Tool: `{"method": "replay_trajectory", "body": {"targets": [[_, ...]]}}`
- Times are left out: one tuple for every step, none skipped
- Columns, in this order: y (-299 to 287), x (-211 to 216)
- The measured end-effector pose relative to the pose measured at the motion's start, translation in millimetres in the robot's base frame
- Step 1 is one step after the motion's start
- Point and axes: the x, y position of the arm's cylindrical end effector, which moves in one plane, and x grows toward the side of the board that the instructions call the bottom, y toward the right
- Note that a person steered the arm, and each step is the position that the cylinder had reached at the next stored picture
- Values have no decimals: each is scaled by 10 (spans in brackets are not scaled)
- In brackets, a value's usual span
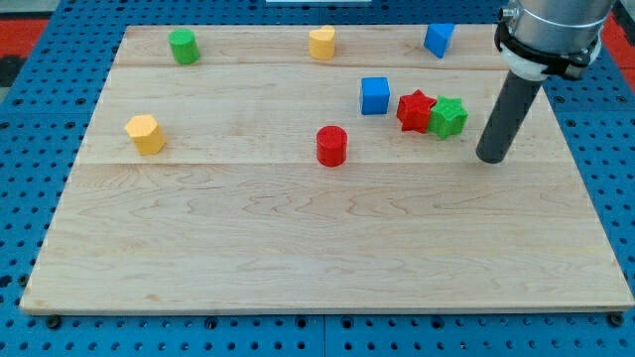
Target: Slide the group of blocks a bit up
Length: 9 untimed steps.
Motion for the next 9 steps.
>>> {"method": "replay_trajectory", "body": {"targets": [[-82, -4], [-318, -4], [-409, -3], [-403, 18], [-259, -95], [-30, -197], [83, -270], [-341, -355], [-930, -526]]}}
